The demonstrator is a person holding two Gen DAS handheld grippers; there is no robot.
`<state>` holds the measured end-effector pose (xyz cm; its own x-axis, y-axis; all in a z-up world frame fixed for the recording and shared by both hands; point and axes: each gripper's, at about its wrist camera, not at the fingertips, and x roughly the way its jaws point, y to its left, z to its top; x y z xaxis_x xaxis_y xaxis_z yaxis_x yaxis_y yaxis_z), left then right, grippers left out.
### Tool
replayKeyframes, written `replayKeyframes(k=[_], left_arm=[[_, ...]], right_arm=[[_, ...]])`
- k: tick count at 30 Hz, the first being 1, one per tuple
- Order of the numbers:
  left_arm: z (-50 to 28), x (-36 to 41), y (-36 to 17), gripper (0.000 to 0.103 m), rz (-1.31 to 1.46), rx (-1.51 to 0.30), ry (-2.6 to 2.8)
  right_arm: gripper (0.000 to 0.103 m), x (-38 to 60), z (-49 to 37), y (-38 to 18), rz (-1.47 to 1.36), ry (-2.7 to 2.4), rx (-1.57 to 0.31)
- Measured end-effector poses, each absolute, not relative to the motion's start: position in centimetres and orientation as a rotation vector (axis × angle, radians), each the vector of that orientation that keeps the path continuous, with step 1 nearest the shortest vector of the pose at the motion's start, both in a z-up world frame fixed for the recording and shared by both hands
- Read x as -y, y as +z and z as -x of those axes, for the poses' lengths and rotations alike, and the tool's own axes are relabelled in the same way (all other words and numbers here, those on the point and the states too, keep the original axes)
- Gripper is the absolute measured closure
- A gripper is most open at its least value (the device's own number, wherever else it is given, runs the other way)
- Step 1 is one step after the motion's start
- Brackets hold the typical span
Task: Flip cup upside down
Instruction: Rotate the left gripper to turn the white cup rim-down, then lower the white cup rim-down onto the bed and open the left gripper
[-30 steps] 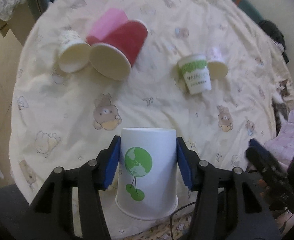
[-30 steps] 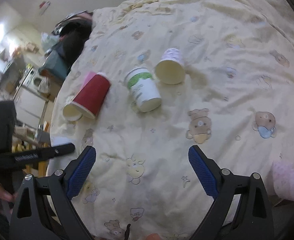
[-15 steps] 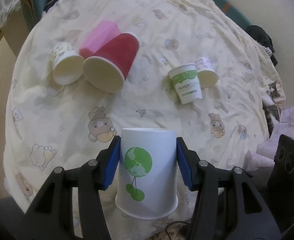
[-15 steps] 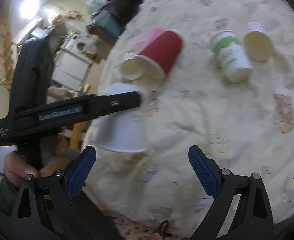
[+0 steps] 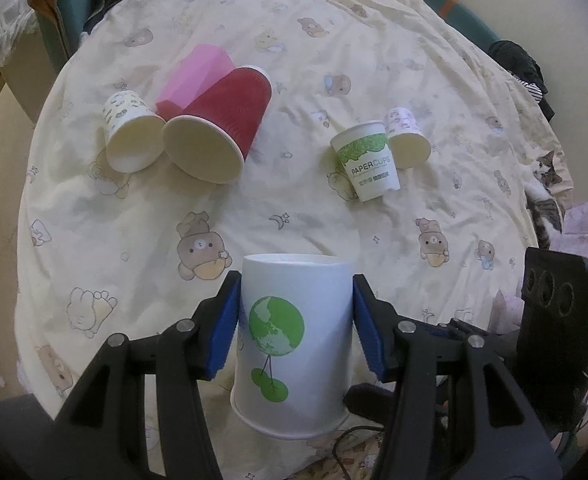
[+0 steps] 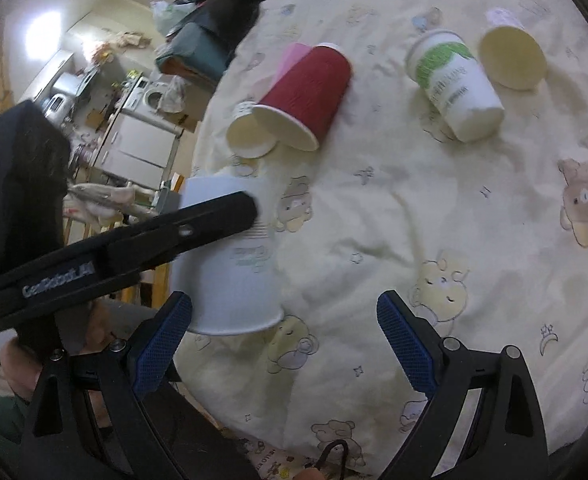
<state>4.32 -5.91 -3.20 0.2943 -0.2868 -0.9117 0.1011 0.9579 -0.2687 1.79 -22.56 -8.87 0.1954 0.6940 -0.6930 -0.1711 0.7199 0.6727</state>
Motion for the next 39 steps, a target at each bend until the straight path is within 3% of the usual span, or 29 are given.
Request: replayKeyframes(k=[12,21,26,32,39], left_arm=[[-4.1,6.1,-2.4,0.053,0.243,-1.255,-0.310],[-3.8,6.9,-2.4,0.052,0.224,-1.277,-0.317],[-3.6,7.0,-2.3,0.052,0.204,-1.283,-0.324],[-3.1,6.6,-2.3,0.052,0.191,-1.277,-0.317],[-3.0,5.8,-1.6,0.052,0.226,-1.270,-0.327]], right_arm=[[0.007,21.6,-1.6,-7.8,-0.557,0.794,-1.213],[0.035,21.6,-1.8,-8.2,-0.579,0.837,-1.215],[0.040,21.3,-1.6,-8.2,-0.517,0.838,-1.221],[0.041,20.7,-1.3,-8.2,-0.436,0.837,-1.212],[0.032,21.1,-1.9,-9.8,-0.404,0.749,-1.281]])
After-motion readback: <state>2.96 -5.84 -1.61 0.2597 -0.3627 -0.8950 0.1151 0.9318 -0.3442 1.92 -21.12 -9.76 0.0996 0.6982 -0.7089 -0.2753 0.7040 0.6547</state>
